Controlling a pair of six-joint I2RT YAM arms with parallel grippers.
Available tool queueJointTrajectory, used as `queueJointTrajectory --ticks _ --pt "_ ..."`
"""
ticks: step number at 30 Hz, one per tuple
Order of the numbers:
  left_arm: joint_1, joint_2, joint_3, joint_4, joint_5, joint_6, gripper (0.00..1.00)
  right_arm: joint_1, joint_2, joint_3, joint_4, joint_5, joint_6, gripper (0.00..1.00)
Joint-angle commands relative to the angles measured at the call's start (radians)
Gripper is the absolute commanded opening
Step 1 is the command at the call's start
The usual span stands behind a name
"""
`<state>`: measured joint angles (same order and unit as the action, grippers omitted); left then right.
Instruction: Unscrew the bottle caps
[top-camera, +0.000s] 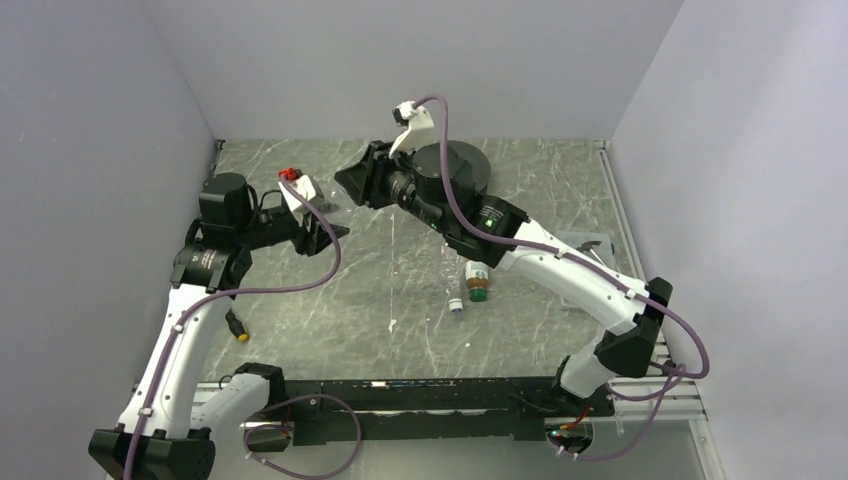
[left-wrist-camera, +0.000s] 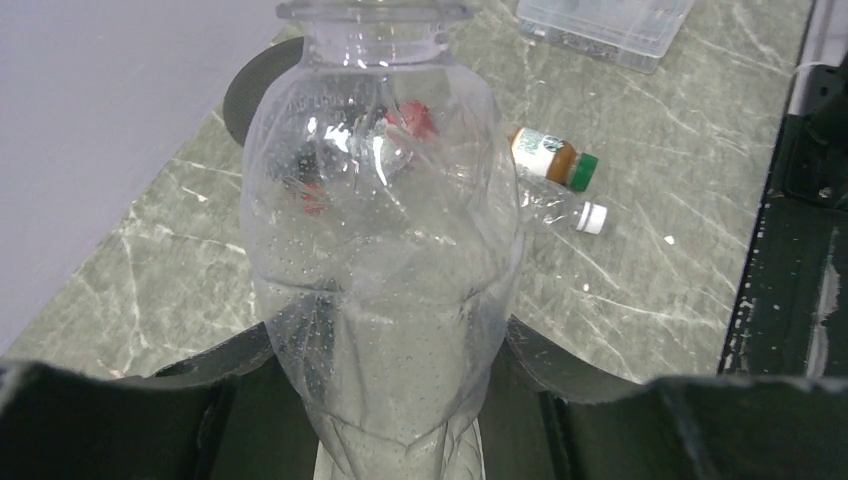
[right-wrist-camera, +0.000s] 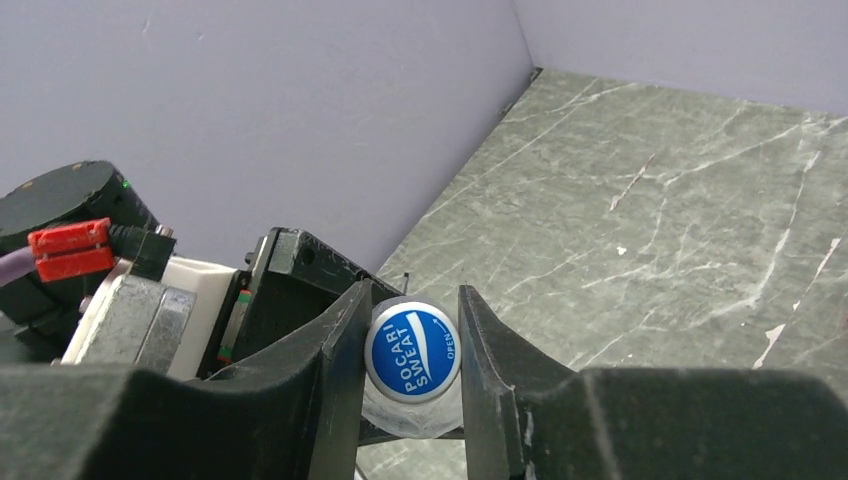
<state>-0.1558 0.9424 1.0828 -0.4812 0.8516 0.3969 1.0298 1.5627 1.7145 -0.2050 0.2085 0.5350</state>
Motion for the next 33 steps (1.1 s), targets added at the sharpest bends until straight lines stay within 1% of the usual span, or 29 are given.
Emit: queueJointTrajectory --ticks 1,3,5,7,8,10,12,13,14,15,16,17,19,21,22,23,24,27,29,31,33 --pt "-0.001 -0.007 0.034 -0.014 0.202 -0.026 0.28 -0.017 -0.078 -0.027 0.119 -0.130 -0.094 0.05" --pt "-0.001 -0.007 0.049 -0.022 0.305 -0.064 0.28 -0.044 -0.113 -0.062 0.179 -0.298 -0.138 0.04" --pt "-0.001 -0.002 0.061 -0.021 0.415 -0.103 0.28 -0.080 -0.146 -0.103 0.247 -0.520 -0.161 0.03" --pt "-0.001 0.011 0.082 -0.041 0.495 -0.134 0.28 -0.116 -0.170 -0.139 0.313 -0.728 -0.152 0.02" --pt "-0.001 0.017 0.091 -0.041 0.522 -0.156 0.28 -0.128 -0.182 -0.158 0.344 -0.798 -0.146 0.02" --pt "-0.001 0.030 0.104 -0.033 0.570 -0.195 0.28 -0.138 -0.201 -0.183 0.374 -0.891 -0.149 0.02" --pt "-0.002 0.036 0.111 -0.018 0.594 -0.225 0.28 -0.140 -0.205 -0.191 0.380 -0.926 -0.155 0.03" --pt "-0.002 0.035 0.111 -0.010 0.594 -0.236 0.28 -0.139 -0.205 -0.188 0.370 -0.928 -0.161 0.05" --pt "-0.002 0.036 0.112 -0.010 0.589 -0.234 0.28 -0.140 -0.200 -0.181 0.352 -0.908 -0.165 0.08" --pt "-0.002 0.038 0.114 -0.015 0.572 -0.225 0.28 -0.140 -0.198 -0.172 0.326 -0.859 -0.173 0.14" --pt "-0.002 0.039 0.117 -0.023 0.557 -0.212 0.28 -0.140 -0.192 -0.158 0.295 -0.825 -0.182 0.24" --pt "-0.002 0.038 0.117 -0.032 0.539 -0.196 0.28 -0.139 -0.185 -0.143 0.260 -0.782 -0.190 0.42" --pt "-0.002 0.040 0.118 -0.042 0.500 -0.173 0.27 -0.137 -0.180 -0.124 0.213 -0.670 -0.194 0.67" --pt "-0.002 0.033 0.111 -0.038 0.451 -0.153 0.27 -0.133 -0.182 -0.112 0.154 -0.535 -0.189 0.88" --pt "-0.002 0.029 0.106 -0.034 0.421 -0.141 0.27 -0.129 -0.186 -0.107 0.137 -0.469 -0.184 0.95" --pt "-0.002 0.023 0.098 -0.030 0.393 -0.128 0.27 -0.123 -0.191 -0.105 0.126 -0.417 -0.178 0.99" --pt "-0.002 0.017 0.090 -0.022 0.364 -0.117 0.27 -0.113 -0.194 -0.101 0.116 -0.368 -0.174 0.99" --pt "-0.002 0.001 0.064 -0.008 0.280 -0.078 0.27 -0.046 -0.197 -0.072 0.078 -0.225 -0.190 1.00" --pt "-0.002 -0.005 0.052 -0.003 0.216 -0.051 0.27 0.000 -0.177 -0.027 0.035 -0.103 -0.194 1.00" --pt "-0.002 -0.012 0.038 0.004 0.165 -0.026 0.27 0.018 -0.137 0.036 -0.040 0.006 -0.160 1.00" --pt "-0.002 -0.020 0.023 0.018 0.120 -0.013 0.27 0.024 -0.102 0.081 -0.089 0.058 -0.127 1.00"
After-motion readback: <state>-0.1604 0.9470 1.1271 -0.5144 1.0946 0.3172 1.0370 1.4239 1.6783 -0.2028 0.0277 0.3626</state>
